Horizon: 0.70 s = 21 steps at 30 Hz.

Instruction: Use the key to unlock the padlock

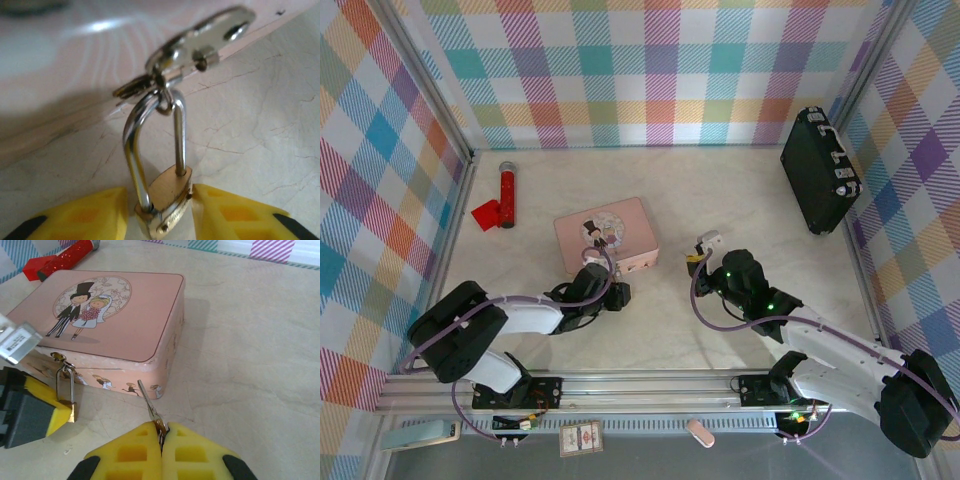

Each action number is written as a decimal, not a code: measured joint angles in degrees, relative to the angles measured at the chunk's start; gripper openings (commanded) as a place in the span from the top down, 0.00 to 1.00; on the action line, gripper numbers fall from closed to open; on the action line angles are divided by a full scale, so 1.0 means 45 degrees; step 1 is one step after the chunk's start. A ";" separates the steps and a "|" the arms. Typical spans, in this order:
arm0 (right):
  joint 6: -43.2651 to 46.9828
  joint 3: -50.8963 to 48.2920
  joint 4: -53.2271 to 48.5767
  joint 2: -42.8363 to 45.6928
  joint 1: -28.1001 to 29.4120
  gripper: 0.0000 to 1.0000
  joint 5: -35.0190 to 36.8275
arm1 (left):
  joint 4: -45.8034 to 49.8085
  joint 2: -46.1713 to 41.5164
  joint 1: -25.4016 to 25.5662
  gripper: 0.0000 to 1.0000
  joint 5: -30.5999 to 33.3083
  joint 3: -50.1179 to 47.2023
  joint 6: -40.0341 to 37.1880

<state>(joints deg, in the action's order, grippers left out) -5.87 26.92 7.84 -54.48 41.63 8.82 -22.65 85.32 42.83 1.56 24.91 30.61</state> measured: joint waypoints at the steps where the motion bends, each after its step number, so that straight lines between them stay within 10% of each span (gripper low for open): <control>1: -0.0136 0.0019 -0.0092 0.0005 0.0000 1.00 -0.0131 | -0.0039 0.0092 -0.0039 0.70 -0.0010 0.0058 0.0005; 21: -0.7509 -0.1350 0.0559 -0.0044 0.0049 1.00 -0.4561 | -0.2409 0.1141 -0.0282 0.96 -0.1603 0.0277 0.2132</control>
<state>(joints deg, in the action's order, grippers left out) -39.66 20.84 10.35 -54.68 41.85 -11.70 -33.50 90.45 41.56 -5.65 26.15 40.21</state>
